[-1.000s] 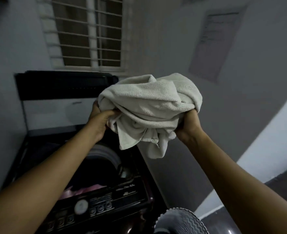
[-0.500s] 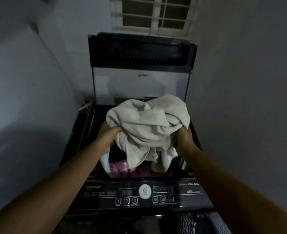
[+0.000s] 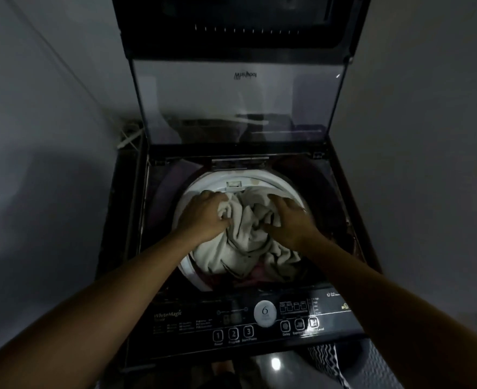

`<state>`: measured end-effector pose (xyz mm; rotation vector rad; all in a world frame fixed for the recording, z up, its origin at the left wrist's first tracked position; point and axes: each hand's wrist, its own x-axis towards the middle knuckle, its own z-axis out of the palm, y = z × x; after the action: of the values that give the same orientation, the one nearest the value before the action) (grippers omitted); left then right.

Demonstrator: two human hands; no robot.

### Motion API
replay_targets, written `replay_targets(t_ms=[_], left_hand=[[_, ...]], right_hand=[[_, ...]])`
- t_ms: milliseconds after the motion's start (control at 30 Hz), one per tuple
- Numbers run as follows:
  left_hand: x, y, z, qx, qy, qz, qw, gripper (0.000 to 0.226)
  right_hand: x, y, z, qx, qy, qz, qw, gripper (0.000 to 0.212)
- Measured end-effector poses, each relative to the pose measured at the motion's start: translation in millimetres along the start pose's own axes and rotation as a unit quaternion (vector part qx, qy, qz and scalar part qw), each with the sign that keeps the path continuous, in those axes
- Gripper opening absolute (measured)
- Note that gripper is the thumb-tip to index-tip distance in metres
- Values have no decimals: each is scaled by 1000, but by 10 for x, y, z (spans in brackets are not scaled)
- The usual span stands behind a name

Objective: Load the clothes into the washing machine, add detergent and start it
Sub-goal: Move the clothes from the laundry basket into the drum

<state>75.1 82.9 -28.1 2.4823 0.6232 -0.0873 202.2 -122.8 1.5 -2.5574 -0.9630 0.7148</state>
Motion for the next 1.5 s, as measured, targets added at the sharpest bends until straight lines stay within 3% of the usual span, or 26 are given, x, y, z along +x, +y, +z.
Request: replay_targets(t_ms=[100, 200, 367, 467, 533, 667, 800, 900, 1067, 1167, 1233, 1367, 1500], left_hand=[[179, -71, 214, 65, -129, 28, 989, 99], [255, -239, 470, 99, -226, 10, 969, 124], [323, -385, 757, 156, -280, -39, 947, 153], [313, -390, 963, 162, -292, -78, 939, 159], [314, -432, 1119, 161, -286, -97, 940, 159], [355, -641, 1361, 156, -278, -92, 943, 154], [440, -736, 1464, 194, -250, -71, 946, 150], [536, -659, 1363, 178, -282, -83, 939, 152], [474, -544, 1046, 145, -271, -79, 948, 149], [412, -367, 726, 152, -213, -14, 965, 116], [401, -224, 540, 149, -199, -1, 969, 98], [443, 129, 242, 123, -202, -27, 971, 91], [535, 694, -32, 101, -156, 14, 982, 84]], right_hand=[[113, 18, 194, -75, -52, -41, 995, 89], [167, 113, 346, -146, -134, -23, 980, 98], [288, 430, 725, -139, -216, 37, 966, 95], [436, 464, 839, -135, -264, 63, 953, 111], [536, 532, 923, -117, -283, 75, 949, 118], [670, 731, 1198, -103, -301, 90, 944, 112], [827, 879, 1379, -104, -323, 119, 933, 146], [920, 1018, 1446, -87, -309, 137, 937, 158], [714, 719, 1013, -43, -261, 80, 961, 112], [573, 610, 770, -1, -223, 74, 972, 92], [448, 527, 549, -37, -212, 67, 974, 86], [218, 324, 2, -101, -166, 39, 980, 84], [-130, 295, -619, -116, -91, 25, 989, 80]])
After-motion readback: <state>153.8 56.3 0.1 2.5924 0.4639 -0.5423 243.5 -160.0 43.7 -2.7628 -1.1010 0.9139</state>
